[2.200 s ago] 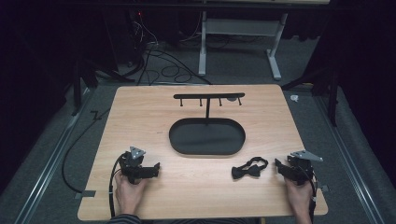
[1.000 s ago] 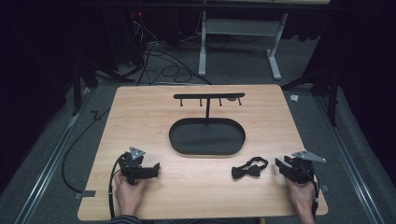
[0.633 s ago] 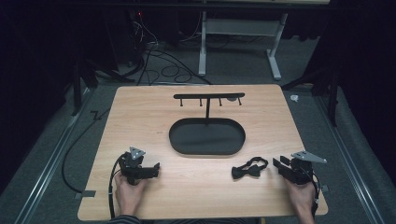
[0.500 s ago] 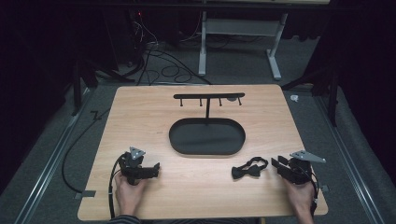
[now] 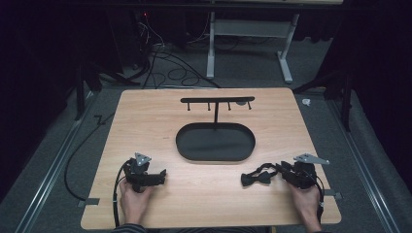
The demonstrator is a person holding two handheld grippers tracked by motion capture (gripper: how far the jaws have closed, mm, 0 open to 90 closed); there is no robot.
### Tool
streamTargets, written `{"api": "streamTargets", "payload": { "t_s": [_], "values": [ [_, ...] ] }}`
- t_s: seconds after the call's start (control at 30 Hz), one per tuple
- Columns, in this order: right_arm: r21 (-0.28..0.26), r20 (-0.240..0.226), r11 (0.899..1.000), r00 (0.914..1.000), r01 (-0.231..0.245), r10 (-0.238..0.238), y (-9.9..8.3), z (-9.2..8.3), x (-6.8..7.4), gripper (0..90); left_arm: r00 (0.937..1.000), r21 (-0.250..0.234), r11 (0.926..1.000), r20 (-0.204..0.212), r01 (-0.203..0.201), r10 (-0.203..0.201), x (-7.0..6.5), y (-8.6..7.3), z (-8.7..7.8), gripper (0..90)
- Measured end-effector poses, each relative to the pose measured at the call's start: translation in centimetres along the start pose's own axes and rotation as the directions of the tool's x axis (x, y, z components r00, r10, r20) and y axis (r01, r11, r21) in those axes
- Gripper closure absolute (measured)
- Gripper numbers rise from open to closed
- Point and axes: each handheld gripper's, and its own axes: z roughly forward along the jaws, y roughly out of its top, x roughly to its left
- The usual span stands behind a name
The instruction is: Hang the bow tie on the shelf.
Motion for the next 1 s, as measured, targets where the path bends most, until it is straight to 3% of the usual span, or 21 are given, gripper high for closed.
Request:
{"api": "streamTargets", "payload": {
  "t_s": [0.37, 0.47, 0.63, 0.83, 1.0],
  "values": [
    [0.055, -0.011, 0.998, 0.9999, 0.001, 0.0, -0.6, 1.1, -0.1, 79.5, 1.0, 0.001, 1.0, 0.0, -0.001, 0.001, 0.0, 0.0, 0.0, 0.9],
    [0.057, 0.005, 0.998, 0.9994, 0.033, -0.034, -0.7, 1.1, 0.0, 86.1, 1.0, 0.001, 1.0, 0.0, 0.0, 0.0, 0.0, 0.0, 0.0, 0.9],
    [0.061, 0.025, 0.995, 0.9965, 0.078, -0.08, -0.7, 1.1, 0.3, 88.5, 1.0, 0.001, 1.0, 0.0, 0.0, 0.0, 0.0, 0.0, 0.0, 0.9],
    [0.046, 0.017, 0.995, 0.9961, 0.086, -0.087, -0.8, 1.0, 0.3, 89.0, 1.0, 0.001, 1.0, 0.0, 0.0, 0.0, 0.0, 0.0, 0.0, 0.9],
    [-0.008, 0.014, 0.995, 0.995, 0.099, -0.099, 0.0, -0.1, 0.5, 89.0, 1.0, 0.0, 1.0, -0.001, 0.001, -0.001, 0.0, 0.0, 0.0, 1.0]
  ]
}}
